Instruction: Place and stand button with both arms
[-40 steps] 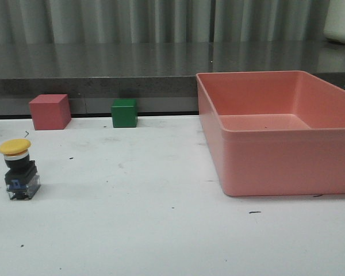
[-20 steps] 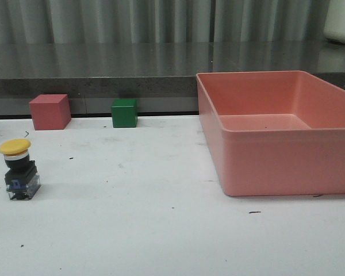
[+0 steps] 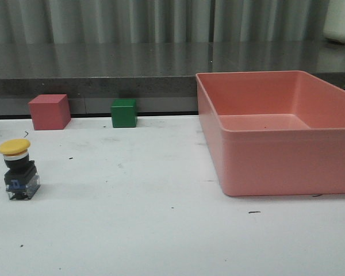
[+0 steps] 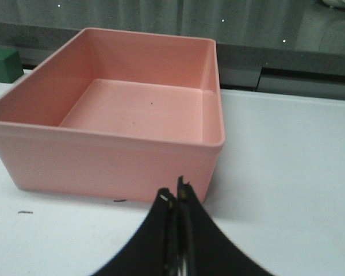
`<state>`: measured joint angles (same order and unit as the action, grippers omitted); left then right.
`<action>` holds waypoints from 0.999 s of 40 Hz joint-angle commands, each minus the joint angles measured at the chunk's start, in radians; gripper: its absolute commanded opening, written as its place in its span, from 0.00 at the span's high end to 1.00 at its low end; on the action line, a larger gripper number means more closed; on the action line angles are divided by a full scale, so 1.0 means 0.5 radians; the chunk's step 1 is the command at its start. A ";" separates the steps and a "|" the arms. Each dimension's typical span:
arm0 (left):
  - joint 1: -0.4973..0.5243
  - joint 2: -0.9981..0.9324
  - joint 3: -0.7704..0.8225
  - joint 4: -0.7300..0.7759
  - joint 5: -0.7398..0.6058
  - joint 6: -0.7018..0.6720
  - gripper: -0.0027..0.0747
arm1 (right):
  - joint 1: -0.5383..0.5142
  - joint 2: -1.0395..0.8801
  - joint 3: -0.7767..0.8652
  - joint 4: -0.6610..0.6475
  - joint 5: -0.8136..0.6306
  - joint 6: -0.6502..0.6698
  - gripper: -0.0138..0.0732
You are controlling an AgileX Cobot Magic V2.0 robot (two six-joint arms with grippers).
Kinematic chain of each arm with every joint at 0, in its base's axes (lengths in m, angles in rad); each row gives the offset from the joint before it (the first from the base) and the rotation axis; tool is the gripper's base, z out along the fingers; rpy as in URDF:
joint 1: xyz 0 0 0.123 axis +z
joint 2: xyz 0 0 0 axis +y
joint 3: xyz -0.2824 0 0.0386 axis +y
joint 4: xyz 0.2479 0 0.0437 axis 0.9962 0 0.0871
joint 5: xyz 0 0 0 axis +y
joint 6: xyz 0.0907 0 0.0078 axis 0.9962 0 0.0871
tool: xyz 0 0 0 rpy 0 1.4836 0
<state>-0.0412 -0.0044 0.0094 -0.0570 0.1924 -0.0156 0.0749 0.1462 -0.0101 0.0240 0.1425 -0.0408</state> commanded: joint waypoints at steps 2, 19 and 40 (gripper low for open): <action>0.001 -0.045 0.029 -0.006 -0.173 -0.003 0.99 | -0.010 0.020 0.072 0.026 -0.267 -0.014 0.92; 0.001 -0.045 0.029 -0.006 -0.173 -0.003 0.99 | -0.010 -0.250 0.068 0.026 -0.169 -0.014 0.92; 0.001 -0.045 0.029 -0.006 -0.173 -0.003 0.99 | -0.010 -0.349 0.068 0.026 -0.151 -0.014 0.92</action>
<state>-0.0412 -0.0044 0.0094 -0.0570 0.1918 -0.0156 0.0749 -0.0105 0.0273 0.0364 0.1462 -0.0408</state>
